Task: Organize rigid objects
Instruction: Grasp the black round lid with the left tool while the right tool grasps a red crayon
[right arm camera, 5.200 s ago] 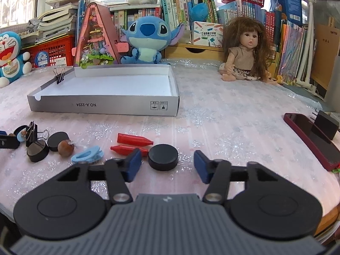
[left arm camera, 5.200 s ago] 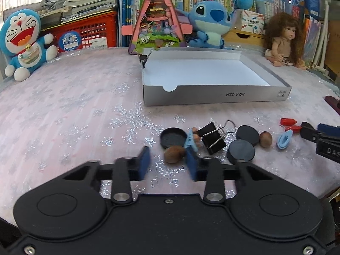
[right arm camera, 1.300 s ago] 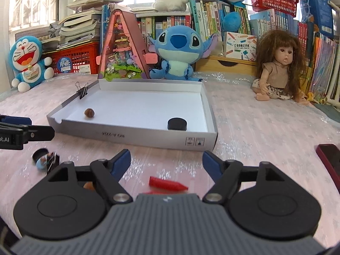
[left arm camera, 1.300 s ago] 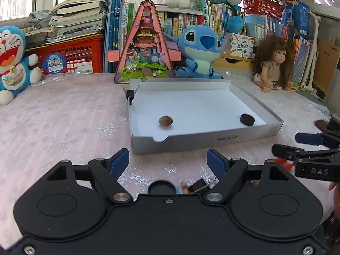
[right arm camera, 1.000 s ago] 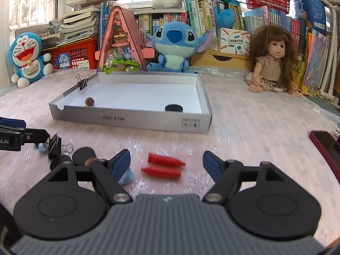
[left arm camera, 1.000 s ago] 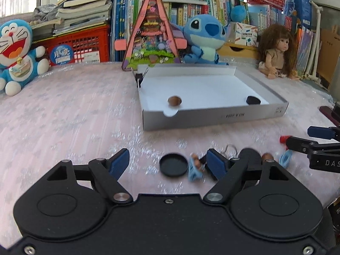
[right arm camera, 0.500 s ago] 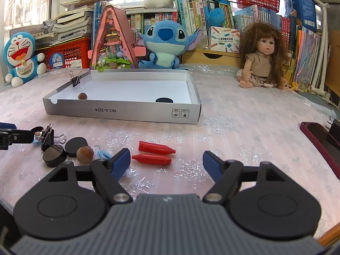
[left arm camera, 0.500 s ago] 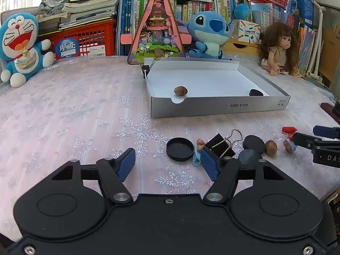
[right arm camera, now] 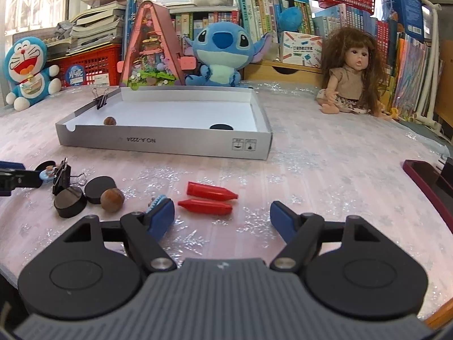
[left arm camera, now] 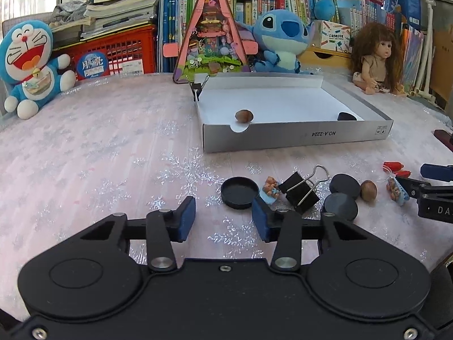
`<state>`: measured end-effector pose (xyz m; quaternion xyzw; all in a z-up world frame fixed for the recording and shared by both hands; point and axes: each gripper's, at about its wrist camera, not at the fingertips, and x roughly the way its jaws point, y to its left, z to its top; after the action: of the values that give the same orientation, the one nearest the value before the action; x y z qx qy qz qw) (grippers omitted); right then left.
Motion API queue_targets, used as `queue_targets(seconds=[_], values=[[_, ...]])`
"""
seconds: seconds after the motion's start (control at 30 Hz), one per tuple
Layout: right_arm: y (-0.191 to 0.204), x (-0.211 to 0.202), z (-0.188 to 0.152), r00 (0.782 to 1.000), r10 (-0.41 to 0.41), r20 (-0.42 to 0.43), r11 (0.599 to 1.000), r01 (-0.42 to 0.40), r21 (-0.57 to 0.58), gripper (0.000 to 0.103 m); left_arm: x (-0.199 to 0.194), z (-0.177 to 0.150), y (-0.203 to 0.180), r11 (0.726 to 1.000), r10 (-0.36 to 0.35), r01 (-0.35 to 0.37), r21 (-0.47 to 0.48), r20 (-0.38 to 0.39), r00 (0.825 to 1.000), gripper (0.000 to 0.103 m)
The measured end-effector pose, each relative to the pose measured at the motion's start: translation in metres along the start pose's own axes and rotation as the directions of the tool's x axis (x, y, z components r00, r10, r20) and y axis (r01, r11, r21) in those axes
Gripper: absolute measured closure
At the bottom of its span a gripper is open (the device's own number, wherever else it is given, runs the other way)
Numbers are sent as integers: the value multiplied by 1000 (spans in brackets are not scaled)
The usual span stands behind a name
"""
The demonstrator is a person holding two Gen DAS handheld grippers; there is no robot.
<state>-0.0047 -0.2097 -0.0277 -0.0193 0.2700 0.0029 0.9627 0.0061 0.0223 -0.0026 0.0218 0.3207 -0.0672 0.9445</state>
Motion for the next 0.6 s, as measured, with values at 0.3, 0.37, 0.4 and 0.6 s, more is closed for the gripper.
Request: queue_targets(seconds=[0.3, 0.37, 0.4, 0.6], values=[[8, 2, 1, 1000, 19, 6, 1000, -19, -8, 23, 10, 3, -4, 1000, -5, 6, -10, 20, 1000, 60], [9, 3, 1, 1000, 20, 7, 1000, -20, -3, 25, 12, 3, -3, 1000, -6, 6, -15, 23, 1000, 60], [9, 4, 2, 1000, 21, 6, 1000, -21, 0, 25, 13, 3, -3, 1000, -5, 6, -18, 26, 1000, 60], [11, 4, 1, 1000, 3, 17, 1000, -3, 19, 29, 17, 4, -2, 1000, 0, 1, -28, 37, 999, 60]])
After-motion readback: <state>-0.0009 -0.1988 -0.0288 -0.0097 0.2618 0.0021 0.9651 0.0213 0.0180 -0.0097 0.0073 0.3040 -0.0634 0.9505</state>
